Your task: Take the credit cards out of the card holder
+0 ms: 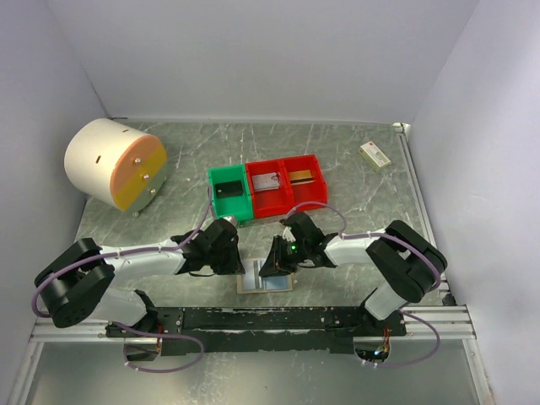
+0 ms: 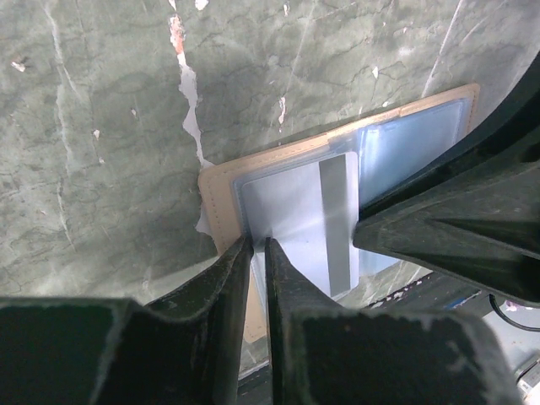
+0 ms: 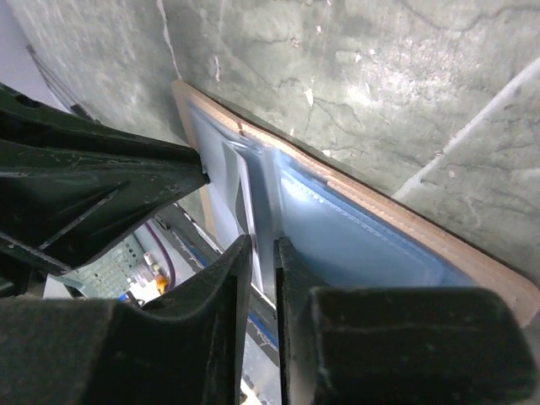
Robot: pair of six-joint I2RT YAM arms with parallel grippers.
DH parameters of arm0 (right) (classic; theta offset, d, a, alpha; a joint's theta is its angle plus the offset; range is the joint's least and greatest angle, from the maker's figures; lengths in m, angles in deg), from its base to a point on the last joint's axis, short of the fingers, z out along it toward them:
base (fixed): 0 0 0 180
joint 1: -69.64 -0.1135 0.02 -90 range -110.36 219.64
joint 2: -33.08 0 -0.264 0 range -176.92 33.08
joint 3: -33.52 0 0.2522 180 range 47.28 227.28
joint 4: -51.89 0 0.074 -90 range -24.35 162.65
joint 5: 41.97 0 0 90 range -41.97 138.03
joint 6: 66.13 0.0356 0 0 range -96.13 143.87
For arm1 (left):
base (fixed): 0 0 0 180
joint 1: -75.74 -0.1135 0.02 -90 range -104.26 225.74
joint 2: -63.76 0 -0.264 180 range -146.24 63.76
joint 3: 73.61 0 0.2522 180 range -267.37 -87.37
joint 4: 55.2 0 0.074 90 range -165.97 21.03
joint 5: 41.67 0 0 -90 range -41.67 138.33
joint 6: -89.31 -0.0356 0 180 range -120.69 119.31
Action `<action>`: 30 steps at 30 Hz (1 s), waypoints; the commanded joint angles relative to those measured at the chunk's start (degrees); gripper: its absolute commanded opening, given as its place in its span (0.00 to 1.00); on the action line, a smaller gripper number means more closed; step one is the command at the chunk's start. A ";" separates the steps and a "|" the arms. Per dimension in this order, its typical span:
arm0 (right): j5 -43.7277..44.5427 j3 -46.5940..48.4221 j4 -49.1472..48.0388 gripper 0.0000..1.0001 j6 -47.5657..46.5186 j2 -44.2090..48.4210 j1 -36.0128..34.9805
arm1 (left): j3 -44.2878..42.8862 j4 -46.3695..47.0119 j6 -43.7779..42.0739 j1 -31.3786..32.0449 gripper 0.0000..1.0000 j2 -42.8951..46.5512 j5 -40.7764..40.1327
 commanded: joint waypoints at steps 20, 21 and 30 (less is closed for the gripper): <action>-3.89 1.67 -4.49 0.09 1.50 -2.90 -0.35 | -0.04 -4.03 -0.58 0.38 0.23 -0.52 -2.59; -4.01 1.67 -4.81 0.09 1.58 -3.07 -0.40 | 0.00 -4.09 -0.56 0.37 0.23 -0.43 -2.65; -3.19 1.35 -0.14 0.00 -1.49 0.07 1.88 | 0.33 -4.53 -0.29 0.38 0.22 -0.01 -3.07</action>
